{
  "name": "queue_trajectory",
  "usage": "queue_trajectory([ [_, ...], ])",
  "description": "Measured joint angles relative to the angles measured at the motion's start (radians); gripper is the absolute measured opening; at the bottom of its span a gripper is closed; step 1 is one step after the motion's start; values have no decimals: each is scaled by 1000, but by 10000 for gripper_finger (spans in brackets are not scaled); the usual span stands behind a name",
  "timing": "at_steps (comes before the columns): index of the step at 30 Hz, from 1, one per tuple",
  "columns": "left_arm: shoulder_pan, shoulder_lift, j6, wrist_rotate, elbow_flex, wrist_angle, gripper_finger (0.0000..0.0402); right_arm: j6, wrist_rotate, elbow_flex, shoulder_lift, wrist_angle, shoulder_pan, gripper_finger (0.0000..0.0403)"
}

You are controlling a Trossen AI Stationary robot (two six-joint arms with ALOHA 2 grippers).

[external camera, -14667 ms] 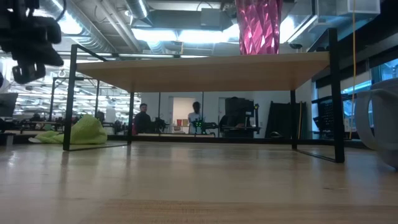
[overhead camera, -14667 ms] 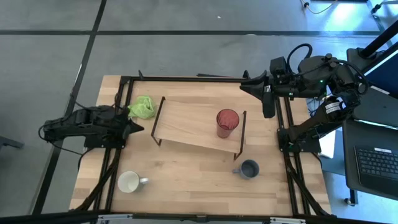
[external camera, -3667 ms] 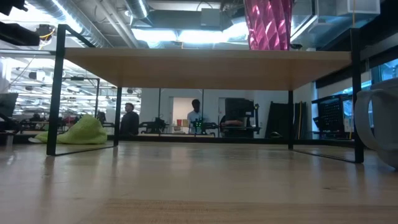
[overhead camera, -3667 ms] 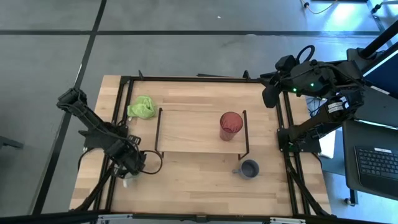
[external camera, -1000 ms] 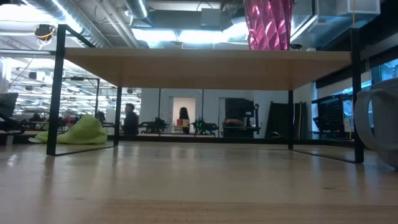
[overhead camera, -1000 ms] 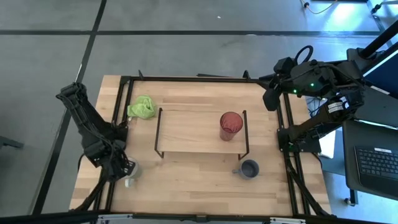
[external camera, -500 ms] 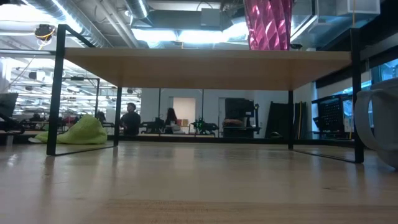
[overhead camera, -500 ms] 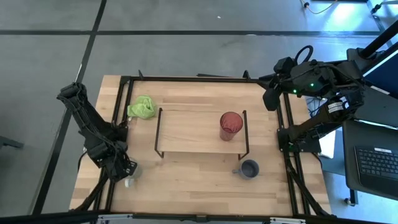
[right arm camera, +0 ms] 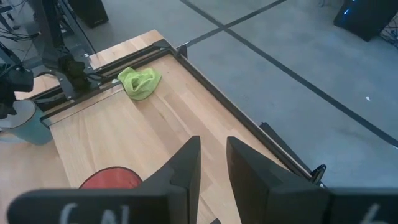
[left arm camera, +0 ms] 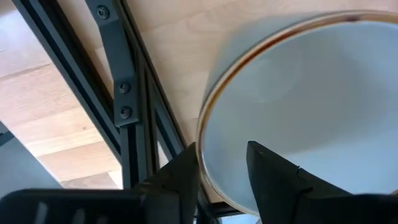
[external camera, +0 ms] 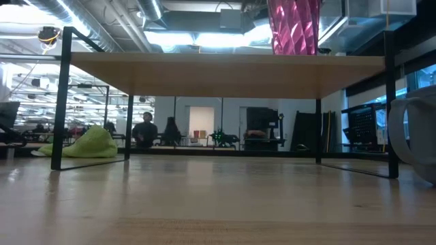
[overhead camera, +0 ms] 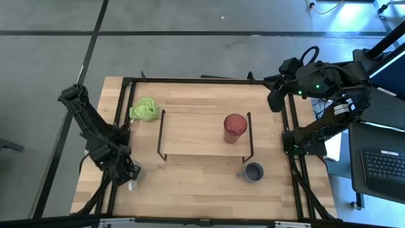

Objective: Stack small to large cups/mugs on shelf
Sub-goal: Put the white mug on the shelf

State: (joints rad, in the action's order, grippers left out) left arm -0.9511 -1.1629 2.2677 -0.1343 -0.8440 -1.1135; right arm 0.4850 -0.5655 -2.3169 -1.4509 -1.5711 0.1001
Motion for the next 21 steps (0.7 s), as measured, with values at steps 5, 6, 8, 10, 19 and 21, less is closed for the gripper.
queue_trajectory([
  [5,4,0,-9,16,0,0,84,-16,0,0,0,0,0,79],
  [6,4,0,-11,17,0,-1,76,-18,0,0,0,0,0,79],
  [8,4,1,-11,23,0,-3,59,-18,0,0,0,0,0,79],
  [10,4,1,-11,24,0,-1,40,-18,0,0,0,0,0,79],
  [19,5,1,-19,21,-2,-9,26,-18,-3,0,0,0,0,79],
  [21,10,0,-19,17,-1,-17,36,-18,-3,0,0,0,0,79],
])
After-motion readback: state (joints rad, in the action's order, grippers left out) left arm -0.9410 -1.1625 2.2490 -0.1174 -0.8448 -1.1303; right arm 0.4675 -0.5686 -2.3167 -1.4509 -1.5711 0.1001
